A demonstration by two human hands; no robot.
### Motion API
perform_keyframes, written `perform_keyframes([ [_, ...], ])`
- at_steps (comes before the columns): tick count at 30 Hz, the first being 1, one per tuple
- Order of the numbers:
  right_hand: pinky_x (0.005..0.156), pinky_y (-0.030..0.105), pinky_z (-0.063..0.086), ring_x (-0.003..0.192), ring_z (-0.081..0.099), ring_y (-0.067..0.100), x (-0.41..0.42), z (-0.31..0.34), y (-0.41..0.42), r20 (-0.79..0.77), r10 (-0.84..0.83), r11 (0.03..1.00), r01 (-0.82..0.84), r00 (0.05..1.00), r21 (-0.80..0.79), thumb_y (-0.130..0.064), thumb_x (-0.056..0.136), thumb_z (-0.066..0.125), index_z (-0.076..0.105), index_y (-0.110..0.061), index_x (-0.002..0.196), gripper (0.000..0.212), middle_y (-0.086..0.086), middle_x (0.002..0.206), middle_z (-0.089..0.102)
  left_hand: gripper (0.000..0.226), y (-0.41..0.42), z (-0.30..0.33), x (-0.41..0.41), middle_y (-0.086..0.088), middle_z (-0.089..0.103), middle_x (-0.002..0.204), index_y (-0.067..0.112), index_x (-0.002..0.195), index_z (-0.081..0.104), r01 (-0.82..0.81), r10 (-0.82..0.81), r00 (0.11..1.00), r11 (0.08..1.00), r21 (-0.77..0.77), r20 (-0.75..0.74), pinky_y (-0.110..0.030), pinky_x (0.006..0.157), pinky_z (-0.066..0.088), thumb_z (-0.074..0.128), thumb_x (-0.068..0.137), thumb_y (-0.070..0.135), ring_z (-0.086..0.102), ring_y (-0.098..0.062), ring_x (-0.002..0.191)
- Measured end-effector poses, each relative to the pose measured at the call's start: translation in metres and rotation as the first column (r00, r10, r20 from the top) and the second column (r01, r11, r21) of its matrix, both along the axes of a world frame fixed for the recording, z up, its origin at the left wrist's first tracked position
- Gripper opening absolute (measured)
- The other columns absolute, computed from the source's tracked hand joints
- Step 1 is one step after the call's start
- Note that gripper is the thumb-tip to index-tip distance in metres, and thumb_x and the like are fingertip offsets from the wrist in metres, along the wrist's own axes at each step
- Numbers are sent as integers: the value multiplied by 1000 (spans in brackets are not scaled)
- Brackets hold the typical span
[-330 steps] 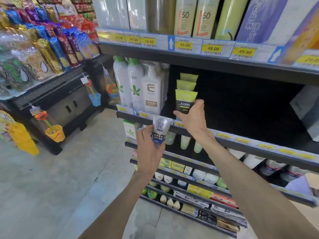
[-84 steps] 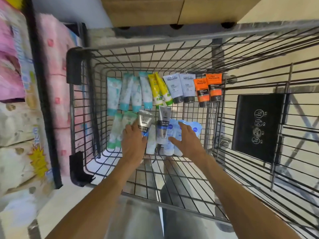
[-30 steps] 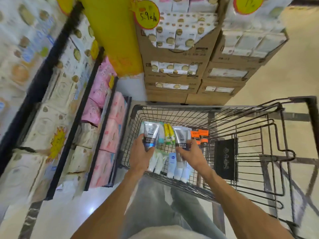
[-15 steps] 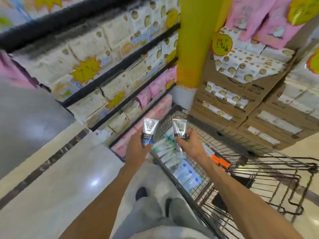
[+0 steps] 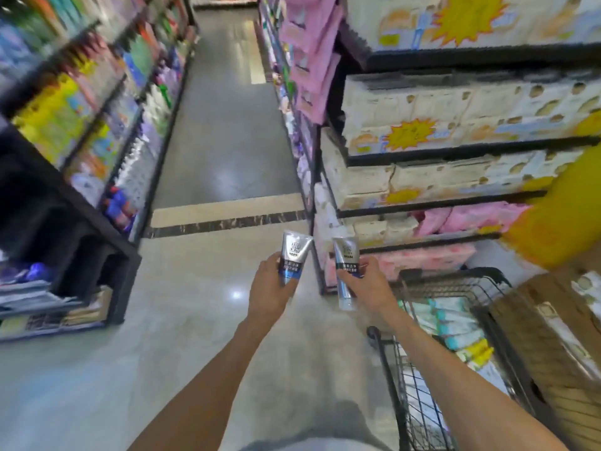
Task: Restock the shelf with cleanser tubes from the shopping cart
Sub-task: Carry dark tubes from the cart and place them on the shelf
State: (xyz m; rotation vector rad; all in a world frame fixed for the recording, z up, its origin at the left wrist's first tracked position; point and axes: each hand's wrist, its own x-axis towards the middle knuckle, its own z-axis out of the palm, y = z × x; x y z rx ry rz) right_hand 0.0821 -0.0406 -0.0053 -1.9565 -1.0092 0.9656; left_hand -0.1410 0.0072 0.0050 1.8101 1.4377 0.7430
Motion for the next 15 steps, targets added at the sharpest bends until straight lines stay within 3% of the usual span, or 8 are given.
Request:
perform_keyframes([
  [2,62,10,41,84,60,12,-55,6,17,9,87,996,-87,996,7,-31,90,79,46,-12,116,46,-5,96,61,52,-4,-2,-59,5,67,113,25,135,58,-89,89,996,996,-13,-20,-42,82,59,74,86,28,65,-16,99],
  [3,62,10,41,83,60,10,-84,7,24,14,129,992,-130,991,10,-31,89,79,47,-10,117,47,-5,95,61,50,-6,-3,-89,5,67,113,27,134,58,-130,129,991,991,-20,-21,-43,81,59,73,85,31,65,-16,99],
  [6,73,28,50,92,66,18,-174,8,42,9,238,971,-239,971,25,-34,87,81,50,-10,117,49,0,100,65,42,-15,-8,-179,8,68,104,32,122,60,-241,239,969,970,-29,-56,-44,76,60,69,82,37,66,-12,91],
  [9,68,23,46,91,64,16,-266,11,52,7,367,929,-367,930,48,-34,87,80,49,-12,115,48,-1,101,64,44,-33,-4,-262,8,70,104,33,121,61,-361,360,932,932,-23,-35,-44,78,61,68,78,36,68,-11,90],
  [12,78,34,51,96,64,19,-355,16,57,1,489,871,-489,872,48,-36,88,79,47,-13,117,48,0,105,63,46,-54,1,-337,6,66,113,26,129,61,-504,503,863,864,-9,-40,-41,89,56,74,84,27,64,-15,101],
  [15,77,34,51,96,65,19,-436,19,65,-9,594,803,-592,804,66,-35,88,79,48,-13,118,48,2,107,63,52,-72,3,-409,4,67,116,27,129,61,-616,616,787,787,-2,-22,-44,88,55,69,80,42,64,-20,104],
])
